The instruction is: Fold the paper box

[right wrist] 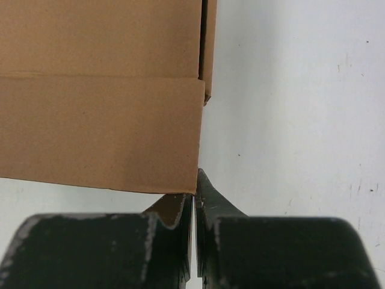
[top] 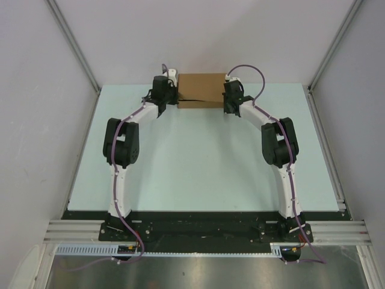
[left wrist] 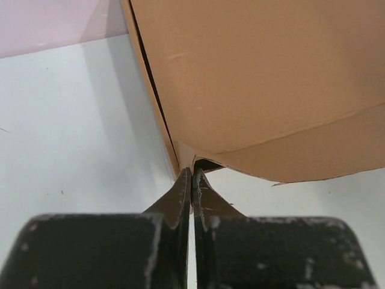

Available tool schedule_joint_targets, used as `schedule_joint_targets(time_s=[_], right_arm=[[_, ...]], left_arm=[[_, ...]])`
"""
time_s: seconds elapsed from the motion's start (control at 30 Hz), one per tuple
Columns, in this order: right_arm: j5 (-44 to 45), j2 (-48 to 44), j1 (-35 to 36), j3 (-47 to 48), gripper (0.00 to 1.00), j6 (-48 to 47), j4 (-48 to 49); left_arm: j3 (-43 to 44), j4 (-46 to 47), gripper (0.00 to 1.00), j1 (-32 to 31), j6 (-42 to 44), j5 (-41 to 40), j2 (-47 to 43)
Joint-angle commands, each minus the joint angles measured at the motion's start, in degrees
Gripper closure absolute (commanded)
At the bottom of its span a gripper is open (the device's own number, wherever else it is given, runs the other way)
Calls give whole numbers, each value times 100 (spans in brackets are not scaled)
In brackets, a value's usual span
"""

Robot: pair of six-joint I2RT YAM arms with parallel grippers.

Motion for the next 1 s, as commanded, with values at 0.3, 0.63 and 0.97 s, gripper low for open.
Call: schedule_joint_targets(time_s=[0.3,0.63,0.97], right_arm=[[-267,258,36,100,100,230,659],[-170,-137,89,-233,72,257,633],[14,-945,256,-778,52,152,571]], left_arm=[[-297,-151,95,-205,451,-378,-201],[-288,-160,94,-231,451,-475,-210],[-271,-152,94,-240,451,-536,-201]])
